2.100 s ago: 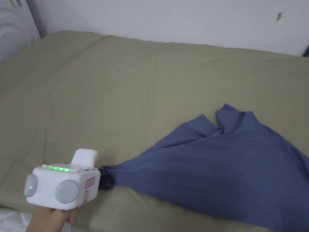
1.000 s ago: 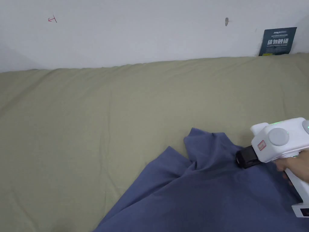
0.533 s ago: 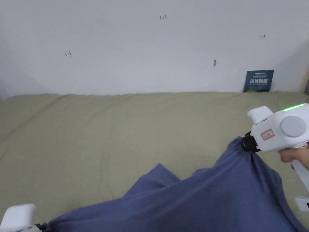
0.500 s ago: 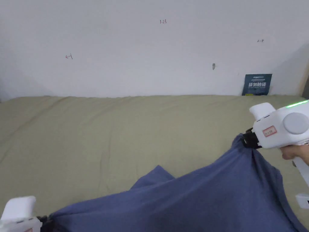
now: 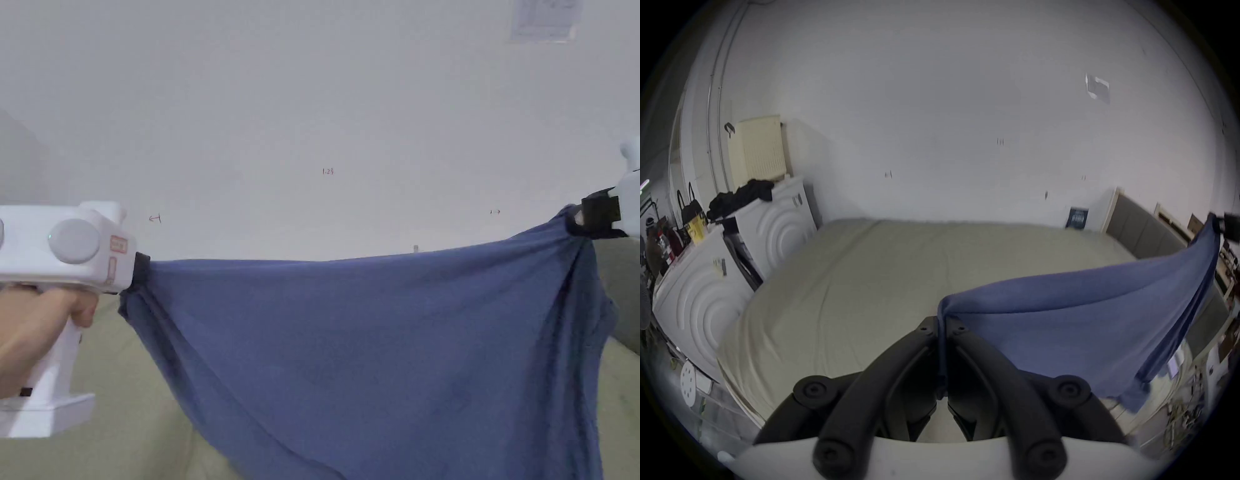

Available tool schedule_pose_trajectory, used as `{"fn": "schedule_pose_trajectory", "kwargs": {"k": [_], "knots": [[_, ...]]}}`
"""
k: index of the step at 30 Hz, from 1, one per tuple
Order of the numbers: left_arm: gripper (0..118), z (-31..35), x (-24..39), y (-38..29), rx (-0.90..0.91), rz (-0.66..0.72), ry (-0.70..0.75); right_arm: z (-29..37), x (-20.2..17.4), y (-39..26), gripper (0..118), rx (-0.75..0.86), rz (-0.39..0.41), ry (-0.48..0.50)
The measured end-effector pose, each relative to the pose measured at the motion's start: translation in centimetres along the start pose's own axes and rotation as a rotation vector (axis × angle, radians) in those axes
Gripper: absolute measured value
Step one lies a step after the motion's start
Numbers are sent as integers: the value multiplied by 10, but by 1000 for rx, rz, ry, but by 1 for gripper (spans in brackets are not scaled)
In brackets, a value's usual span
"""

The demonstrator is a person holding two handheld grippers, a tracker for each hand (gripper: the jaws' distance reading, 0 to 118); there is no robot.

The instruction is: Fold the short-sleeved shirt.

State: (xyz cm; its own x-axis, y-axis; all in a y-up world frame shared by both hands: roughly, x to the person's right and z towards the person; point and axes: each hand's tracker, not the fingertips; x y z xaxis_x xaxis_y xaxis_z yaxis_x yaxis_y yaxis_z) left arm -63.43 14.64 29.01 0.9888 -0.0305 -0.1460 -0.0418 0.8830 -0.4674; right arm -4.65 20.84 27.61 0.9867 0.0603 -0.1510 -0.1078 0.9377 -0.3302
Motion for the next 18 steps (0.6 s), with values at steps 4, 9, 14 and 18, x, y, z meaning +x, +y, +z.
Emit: {"fn": "schedule_pose_trajectory", "kwargs": {"k": [4,9,14,18], "knots": [[0,24,6,47,47,7,-44,18,8,17,2,48,-27,-30],[0,38,15,79,83,-63,31,26,10,36,2,84,-71,-57],[0,40,21,97,101,-24,38,9,10,58,2,99,-66,-75],[0,32,24,111,119,-34,69,-10,12,75,2,116,-67,-85]]}}
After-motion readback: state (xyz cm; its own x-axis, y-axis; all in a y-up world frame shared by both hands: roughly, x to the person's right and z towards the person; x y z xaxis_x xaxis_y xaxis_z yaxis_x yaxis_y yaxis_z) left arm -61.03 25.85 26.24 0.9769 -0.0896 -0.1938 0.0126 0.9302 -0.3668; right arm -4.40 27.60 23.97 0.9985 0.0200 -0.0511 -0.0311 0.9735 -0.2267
